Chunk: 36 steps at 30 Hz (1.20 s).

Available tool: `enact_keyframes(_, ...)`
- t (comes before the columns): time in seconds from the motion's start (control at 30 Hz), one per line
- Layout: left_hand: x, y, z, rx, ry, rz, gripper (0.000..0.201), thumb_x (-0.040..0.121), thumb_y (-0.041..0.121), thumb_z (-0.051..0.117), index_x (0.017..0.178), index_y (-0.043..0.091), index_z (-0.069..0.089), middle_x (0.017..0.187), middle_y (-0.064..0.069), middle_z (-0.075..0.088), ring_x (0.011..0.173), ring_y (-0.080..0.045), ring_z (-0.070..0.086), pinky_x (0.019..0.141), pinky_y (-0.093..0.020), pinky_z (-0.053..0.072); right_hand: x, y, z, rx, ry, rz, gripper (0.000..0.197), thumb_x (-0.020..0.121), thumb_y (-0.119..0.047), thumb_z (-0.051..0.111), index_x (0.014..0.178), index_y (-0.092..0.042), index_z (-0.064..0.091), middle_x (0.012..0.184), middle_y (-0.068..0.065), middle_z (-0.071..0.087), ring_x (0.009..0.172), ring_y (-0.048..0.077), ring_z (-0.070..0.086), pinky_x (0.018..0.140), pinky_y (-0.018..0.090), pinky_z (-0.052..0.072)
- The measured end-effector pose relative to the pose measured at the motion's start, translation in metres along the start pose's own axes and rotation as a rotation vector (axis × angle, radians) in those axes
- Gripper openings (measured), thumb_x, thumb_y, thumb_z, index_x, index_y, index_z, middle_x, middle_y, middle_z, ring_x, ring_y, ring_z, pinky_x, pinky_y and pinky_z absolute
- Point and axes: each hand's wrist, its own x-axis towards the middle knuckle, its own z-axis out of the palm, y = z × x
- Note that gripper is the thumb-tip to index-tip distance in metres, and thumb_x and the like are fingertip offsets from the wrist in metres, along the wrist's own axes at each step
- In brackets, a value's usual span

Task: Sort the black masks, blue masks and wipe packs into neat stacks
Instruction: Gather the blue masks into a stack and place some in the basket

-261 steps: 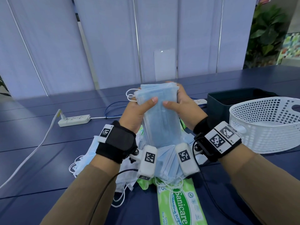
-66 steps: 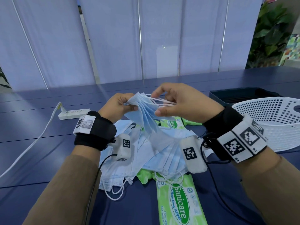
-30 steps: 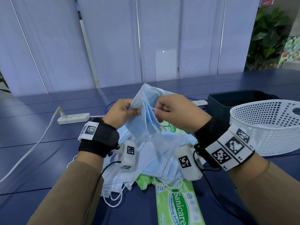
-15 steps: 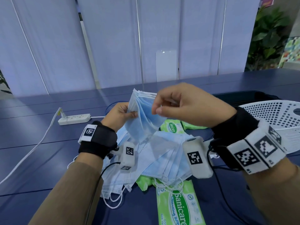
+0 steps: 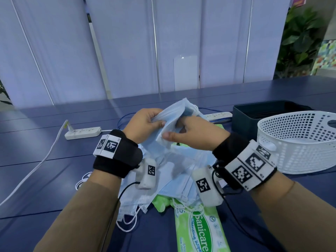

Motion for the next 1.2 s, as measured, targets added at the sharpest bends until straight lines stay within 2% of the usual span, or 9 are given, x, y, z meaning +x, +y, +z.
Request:
enact_keyframes(0.1, 0.0, 0.0, -0.002, 0.098, 0.021, -0.007, 0.012, 0.086, 0.008, 0.065, 0.097, 0.009, 0.07, 0.078, 0.002, 0.067, 0.065, -0.003, 0.055, 0.066, -0.022, 0.044, 0.006, 0.008, 0.005, 0.471, -0.06, 0.052, 0.016, 0.092, -0.038, 0.054, 0.084, -0.025, 0.057, 0.081, -0.002, 0.064, 0.071, 0.012, 0.054, 0.055, 0.015, 0.039)
enact_keyframes(0.33, 0.0, 0.007, 0.001, 0.192, -0.023, 0.01, 0.016, 0.087, 0.012, 0.065, 0.101, 0.009, 0.07, 0.092, -0.014, 0.071, 0.084, -0.026, 0.063, 0.077, -0.03, 0.047, 0.018, 0.019, 0.016, 0.771, 0.151, 0.128, 0.016, 0.09, -0.005, 0.052, 0.075, -0.013, 0.054, 0.063, -0.002, 0.055, 0.057, 0.012, 0.047, 0.052, 0.023, 0.031)
enact_keyframes(0.5, -0.004, -0.002, -0.008, 0.189, -0.026, -0.058, 0.017, 0.085, 0.008, 0.066, 0.102, 0.006, 0.069, 0.09, -0.01, 0.071, 0.073, -0.006, 0.058, 0.066, -0.011, 0.041, 0.019, 0.021, -0.01, 1.211, 0.37, 0.095, 0.024, 0.086, 0.006, 0.046, 0.072, -0.013, 0.044, 0.047, 0.0, 0.055, 0.044, 0.013, 0.052, 0.055, 0.029, 0.04)
enact_keyframes(0.63, -0.007, -0.009, -0.013, 0.078, -0.009, -0.103, 0.018, 0.085, 0.011, 0.067, 0.1, 0.0, 0.068, 0.081, -0.007, 0.065, 0.064, -0.003, 0.055, 0.06, -0.013, 0.041, 0.007, 0.025, -0.041, 1.676, 0.264, 0.035, 0.022, 0.092, -0.005, 0.037, 0.074, -0.018, 0.042, 0.052, -0.001, 0.045, 0.042, 0.012, 0.043, 0.052, 0.022, 0.046)
enact_keyframes(0.73, -0.007, -0.008, -0.011, -0.048, -0.015, -0.121, 0.015, 0.084, 0.01, 0.068, 0.096, 0.001, 0.067, 0.082, -0.009, 0.063, 0.069, -0.011, 0.056, 0.064, -0.02, 0.044, 0.002, 0.022, -0.047, 1.418, 0.206, -0.045, 0.016, 0.08, -0.004, 0.044, 0.074, -0.018, 0.049, 0.055, -0.002, 0.039, 0.042, 0.01, 0.03, 0.046, 0.02, 0.034)
enact_keyframes(0.8, -0.008, -0.01, -0.012, -0.179, -0.002, -0.144, 0.017, 0.077, 0.015, 0.071, 0.093, 0.01, 0.068, 0.082, -0.005, 0.068, 0.073, -0.013, 0.061, 0.071, -0.025, 0.049, -0.003, 0.019, -0.046, 0.889, 0.233, -0.119, 0.014, 0.071, -0.003, 0.051, 0.069, -0.016, 0.056, 0.05, -0.007, 0.042, 0.041, 0.008, 0.031, 0.044, 0.02, 0.031)
enact_keyframes(0.9, -0.009, -0.014, -0.015, -0.31, 0.01, -0.154, 0.018, 0.078, 0.007, 0.068, 0.095, 0.013, 0.066, 0.076, 0.008, 0.071, 0.07, -0.007, 0.064, 0.069, -0.02, 0.053, -0.013, 0.009, -0.046, 0.187, 0.141, -0.171, 0.015, 0.081, -0.009, 0.06, 0.071, -0.018, 0.067, 0.048, -0.013, 0.049, 0.046, 0.003, 0.039, 0.049, 0.015, 0.034)
enact_keyframes(1.07, -0.011, -0.008, -0.013, -0.356, -0.01, -0.151, 0.017, 0.081, 0.001, 0.064, 0.097, 0.008, 0.064, 0.075, 0.009, 0.071, 0.068, -0.004, 0.065, 0.067, -0.017, 0.051, -0.014, 0.003, -0.037, -0.028, 0.084, -0.119, 0.019, 0.089, -0.024, 0.057, 0.086, -0.012, 0.072, 0.068, -0.005, 0.063, 0.063, 0.012, 0.055, 0.07, 0.026, 0.047)
enact_keyframes(1.2, -0.009, 0.004, -0.012, -0.177, -0.015, -0.138, 0.028, 0.076, 0.02, 0.068, 0.1, 0.005, 0.067, 0.086, -0.008, 0.069, 0.075, -0.014, 0.062, 0.073, -0.026, 0.049, 0.0, 0.008, -0.025, 0.182, 0.111, 0.032, 0.05, 0.096, -0.047, 0.038, 0.072, -0.011, 0.062, 0.065, -0.002, 0.068, 0.052, 0.015, 0.057, 0.055, 0.027, 0.044)
